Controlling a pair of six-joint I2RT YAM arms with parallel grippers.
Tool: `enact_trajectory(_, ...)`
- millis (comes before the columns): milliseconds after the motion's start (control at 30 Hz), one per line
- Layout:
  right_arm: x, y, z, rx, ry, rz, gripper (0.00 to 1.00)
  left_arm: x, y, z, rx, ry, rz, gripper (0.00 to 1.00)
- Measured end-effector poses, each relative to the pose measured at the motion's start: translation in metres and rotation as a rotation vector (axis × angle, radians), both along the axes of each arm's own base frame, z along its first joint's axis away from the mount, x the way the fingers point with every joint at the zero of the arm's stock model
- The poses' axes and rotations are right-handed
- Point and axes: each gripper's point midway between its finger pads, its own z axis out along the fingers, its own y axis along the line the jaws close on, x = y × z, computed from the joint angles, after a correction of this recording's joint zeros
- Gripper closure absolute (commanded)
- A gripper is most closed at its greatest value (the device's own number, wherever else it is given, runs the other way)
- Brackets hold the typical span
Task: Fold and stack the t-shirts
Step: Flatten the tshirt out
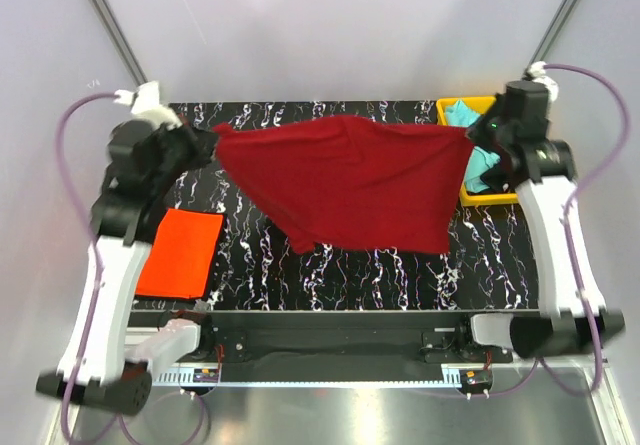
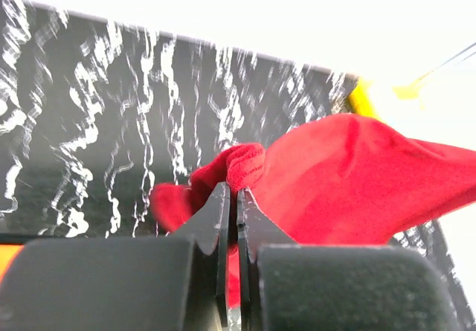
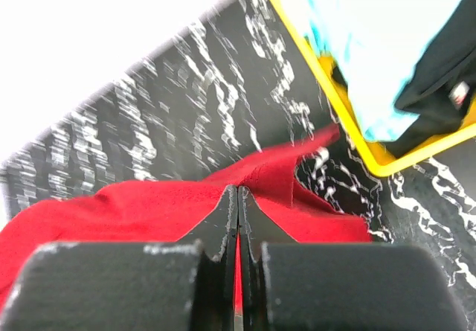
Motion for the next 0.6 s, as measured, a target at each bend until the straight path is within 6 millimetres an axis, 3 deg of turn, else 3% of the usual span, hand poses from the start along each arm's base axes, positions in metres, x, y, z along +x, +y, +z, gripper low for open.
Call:
enact_trajectory(200, -0.094, -0.010, 0.094, -0.004, -0.292, -0.011, 1.00, -0.078, 0.020, 0.045, -0.023, -0.110, 0.055, 1.00)
enact_trajectory(333, -0.166, -0.013, 0.139, -0.006, -0.485, 0.000, 1.00, -0.118, 0.031, 0.077, -0.052, -0.206, 0.078, 1.00)
enact_trajectory(500, -0.230, -0.015, 0.170, 0.016, -0.635, 0.009, 1.00, -0.162, 0.042, 0.110, -0.104, -0.327, 0.097, 1.00)
enact_trajectory(600, -0.234, -0.012, 0.170, 0.040, -0.638, 0.017, 1.00, -0.162, 0.049, 0.118, -0.113, -0.341, 0.134, 1.00)
